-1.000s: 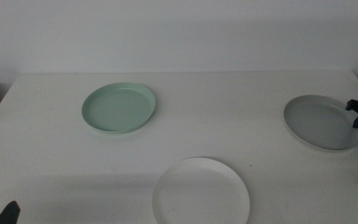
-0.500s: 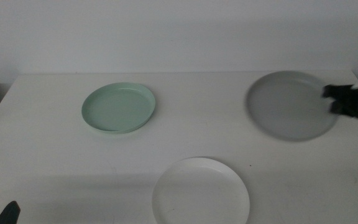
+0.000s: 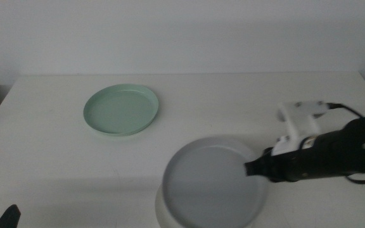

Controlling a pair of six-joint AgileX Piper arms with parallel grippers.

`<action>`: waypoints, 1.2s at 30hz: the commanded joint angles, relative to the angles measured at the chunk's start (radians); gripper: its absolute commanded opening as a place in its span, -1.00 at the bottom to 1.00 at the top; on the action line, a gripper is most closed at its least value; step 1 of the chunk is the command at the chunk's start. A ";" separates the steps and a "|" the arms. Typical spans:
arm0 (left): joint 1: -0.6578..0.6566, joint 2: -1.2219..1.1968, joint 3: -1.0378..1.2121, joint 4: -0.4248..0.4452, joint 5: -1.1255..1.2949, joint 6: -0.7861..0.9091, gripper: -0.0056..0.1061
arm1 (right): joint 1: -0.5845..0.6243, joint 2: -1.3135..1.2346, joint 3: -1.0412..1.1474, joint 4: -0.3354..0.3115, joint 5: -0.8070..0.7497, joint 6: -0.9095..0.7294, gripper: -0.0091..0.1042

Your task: Stack the three bowls on top of each other.

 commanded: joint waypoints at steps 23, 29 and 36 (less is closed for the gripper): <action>-0.001 0.005 -0.005 -0.009 -0.071 -0.008 0.95 | 0.019 -0.258 -0.109 0.004 0.174 -0.203 0.20; -0.001 0.005 -0.005 -0.009 -0.071 -0.008 0.95 | 0.020 -0.521 -0.112 0.063 0.300 -0.334 0.14; -0.001 0.005 -0.005 -0.009 -0.071 -0.008 0.95 | 0.021 -0.756 -0.094 0.073 0.344 -0.376 0.04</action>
